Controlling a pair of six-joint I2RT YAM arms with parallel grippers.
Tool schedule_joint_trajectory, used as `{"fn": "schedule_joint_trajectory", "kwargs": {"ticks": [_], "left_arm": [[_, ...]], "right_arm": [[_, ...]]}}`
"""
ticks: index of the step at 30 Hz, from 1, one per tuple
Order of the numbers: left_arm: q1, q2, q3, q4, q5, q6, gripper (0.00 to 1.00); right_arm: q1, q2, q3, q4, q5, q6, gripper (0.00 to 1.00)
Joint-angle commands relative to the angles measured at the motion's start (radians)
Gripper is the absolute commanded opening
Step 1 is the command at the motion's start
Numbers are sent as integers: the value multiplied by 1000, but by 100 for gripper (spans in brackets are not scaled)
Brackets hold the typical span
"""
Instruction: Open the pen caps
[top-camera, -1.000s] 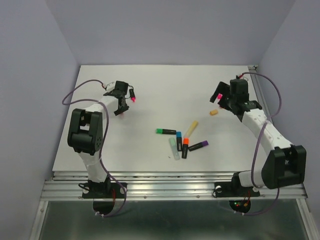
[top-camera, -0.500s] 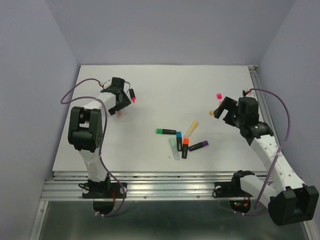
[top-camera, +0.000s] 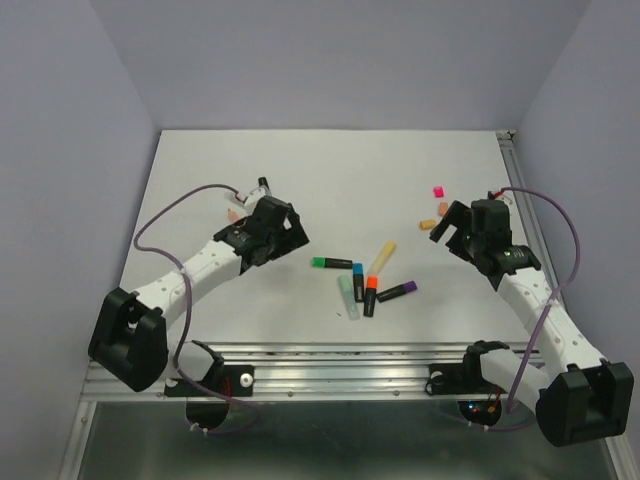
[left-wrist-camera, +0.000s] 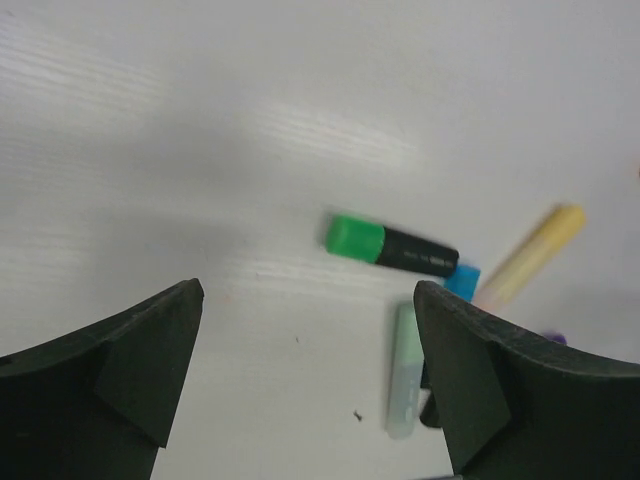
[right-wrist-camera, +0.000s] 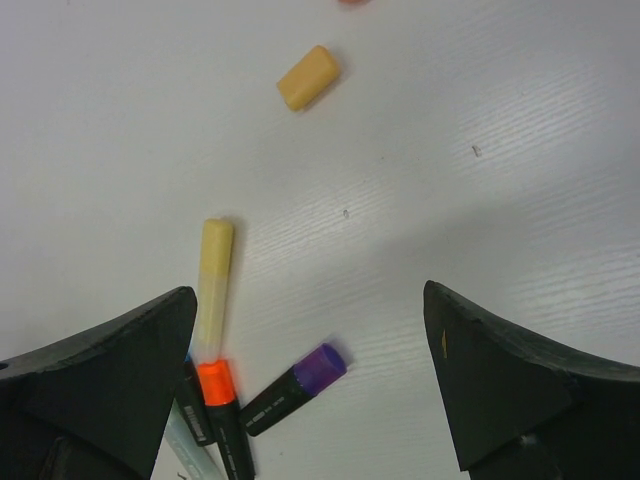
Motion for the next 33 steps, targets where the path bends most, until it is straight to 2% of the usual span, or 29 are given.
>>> {"fn": "schedule_joint_trajectory", "kwargs": {"ticks": [1, 5, 7, 10, 14, 20, 33], "left_arm": [[-160, -62, -77, -25, -13, -160, 99], [-350, -39, -97, -33, -31, -287, 99], [-440, 16, -59, -46, -49, -318, 99], [-505, 117, 47, -146, -105, -349, 99], [-549, 223, 140, -192, -109, -355, 99], [-559, 328, 237, -293, -142, -384, 99], [-577, 455, 314, -361, -145, -396, 99]], "right_arm": [[0, 9, -15, 3, 30, 23, 100], [0, 5, -15, -4, 53, 32, 100], [-2, -3, -19, 1, 56, 34, 100], [-2, -11, -21, 3, 50, 34, 100], [-2, -9, -27, 0, 55, 35, 100], [0, -9, -30, -5, 65, 40, 100], [-2, -6, -34, -5, 79, 41, 100]]}}
